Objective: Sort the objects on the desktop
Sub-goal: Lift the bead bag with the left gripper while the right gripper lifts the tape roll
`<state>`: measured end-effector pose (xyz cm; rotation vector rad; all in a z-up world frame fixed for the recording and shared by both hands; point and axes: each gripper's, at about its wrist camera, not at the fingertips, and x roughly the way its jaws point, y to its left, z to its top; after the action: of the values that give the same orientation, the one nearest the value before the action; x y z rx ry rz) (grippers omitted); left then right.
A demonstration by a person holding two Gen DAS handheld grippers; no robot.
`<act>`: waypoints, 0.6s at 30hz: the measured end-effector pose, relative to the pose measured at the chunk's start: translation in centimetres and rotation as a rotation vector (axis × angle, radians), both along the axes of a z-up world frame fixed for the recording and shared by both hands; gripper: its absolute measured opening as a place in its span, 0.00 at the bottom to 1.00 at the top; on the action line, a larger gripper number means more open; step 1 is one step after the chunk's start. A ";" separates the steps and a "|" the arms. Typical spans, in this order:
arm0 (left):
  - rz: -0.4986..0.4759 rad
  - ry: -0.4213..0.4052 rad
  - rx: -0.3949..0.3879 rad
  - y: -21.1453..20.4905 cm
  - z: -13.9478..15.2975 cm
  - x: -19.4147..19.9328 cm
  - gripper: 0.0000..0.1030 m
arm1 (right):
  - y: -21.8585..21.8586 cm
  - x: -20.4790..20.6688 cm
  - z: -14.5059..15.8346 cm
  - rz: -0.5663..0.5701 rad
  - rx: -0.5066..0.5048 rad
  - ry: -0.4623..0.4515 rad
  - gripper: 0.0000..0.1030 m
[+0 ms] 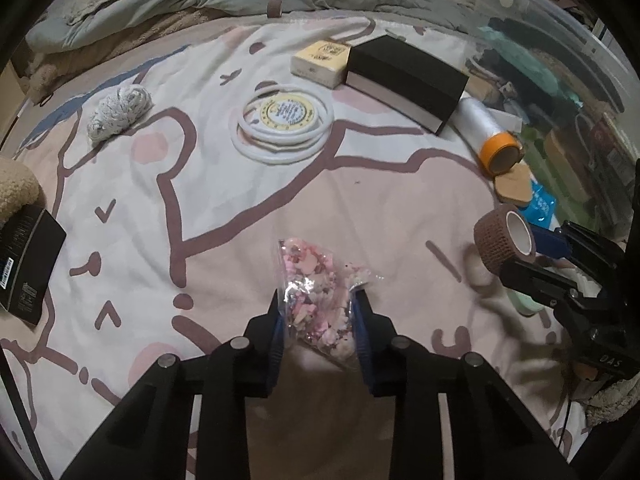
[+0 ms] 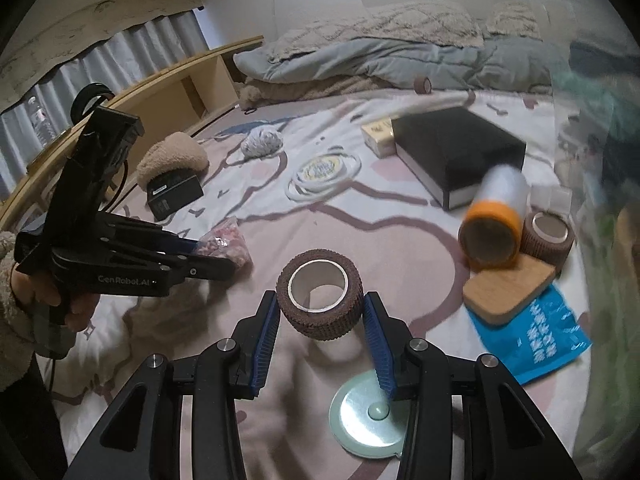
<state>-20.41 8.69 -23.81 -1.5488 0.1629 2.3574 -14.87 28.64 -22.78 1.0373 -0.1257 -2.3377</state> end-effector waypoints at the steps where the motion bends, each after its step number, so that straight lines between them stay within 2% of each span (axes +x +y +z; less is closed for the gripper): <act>1: -0.001 0.006 0.005 0.2 0.4 0.0 0.30 | 0.0 0.0 0.2 0.000 0.004 0.005 0.42; 13: 0.001 0.048 0.086 0.5 4.5 1.5 0.30 | -0.3 1.1 3.6 0.030 0.051 0.030 0.42; 18: 0.002 0.087 0.118 0.2 6.9 2.3 0.30 | -0.8 1.9 6.0 0.055 0.088 0.047 0.42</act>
<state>-18.07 8.88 -16.94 -1.3946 0.0412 2.3911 -12.94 27.87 -16.81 1.0133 0.0233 -2.3340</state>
